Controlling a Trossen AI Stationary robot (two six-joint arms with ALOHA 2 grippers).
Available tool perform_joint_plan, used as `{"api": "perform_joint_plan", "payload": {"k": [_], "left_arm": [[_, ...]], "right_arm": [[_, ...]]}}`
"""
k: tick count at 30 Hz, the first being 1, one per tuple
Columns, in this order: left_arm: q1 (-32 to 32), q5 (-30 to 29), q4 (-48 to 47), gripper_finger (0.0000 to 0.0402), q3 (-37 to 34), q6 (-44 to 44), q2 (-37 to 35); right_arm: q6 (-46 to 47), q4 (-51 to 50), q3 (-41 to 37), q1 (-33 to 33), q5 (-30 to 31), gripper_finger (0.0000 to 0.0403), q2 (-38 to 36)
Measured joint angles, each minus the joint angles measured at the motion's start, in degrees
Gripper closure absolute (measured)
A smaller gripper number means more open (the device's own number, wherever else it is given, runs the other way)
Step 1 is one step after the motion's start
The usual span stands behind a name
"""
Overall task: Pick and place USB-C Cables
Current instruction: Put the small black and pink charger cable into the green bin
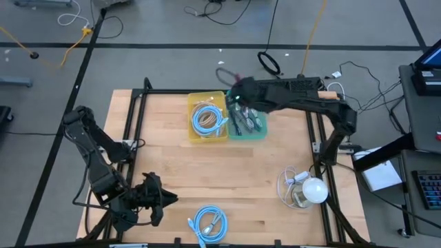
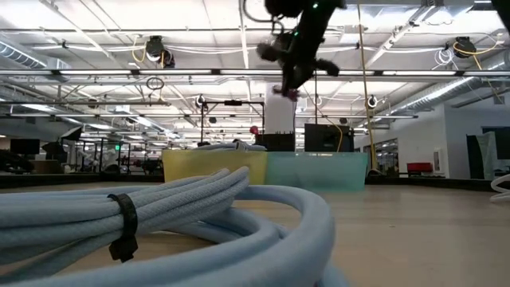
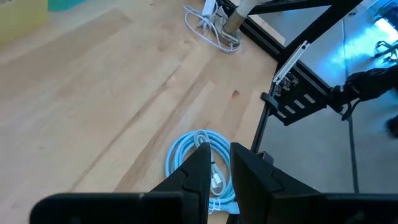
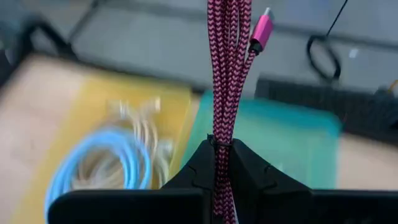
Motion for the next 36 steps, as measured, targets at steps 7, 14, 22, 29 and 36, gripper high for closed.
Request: {"api": "perform_joint_plan", "payload": {"k": [7, 14, 22, 29, 36], "left_arm": [[-1.01, -0.02, 0.91, 0.0339, 0.00, -0.40, 0.00], [-2.92, -1.68, 2.75, 0.0339, 0.00, -0.72, 0.00], [-4.14, -4.50, 3.42, 0.0339, 0.00, -1.13, 0.00], [-4.28, -4.96, 3.46, 0.0339, 0.00, -1.62, 0.00], [-4.28, -4.99, 3.93, 0.0339, 0.00, -1.82, 0.00]], "right_arm": [[1.56, -0.87, 0.07, 3.56, -4.47, 0.0387, 10.09], [2.17, -4.14, 0.04, 5.05, -4.25, 0.0387, 13.37], [2.80, -8.89, 0.07, 4.29, -0.69, 0.0387, 13.32], [3.94, -8.95, -1.34, 4.24, -0.71, 0.0382, 13.24], [8.07, -9.21, -6.83, 3.78, -3.17, 0.0317, 13.20]]}}
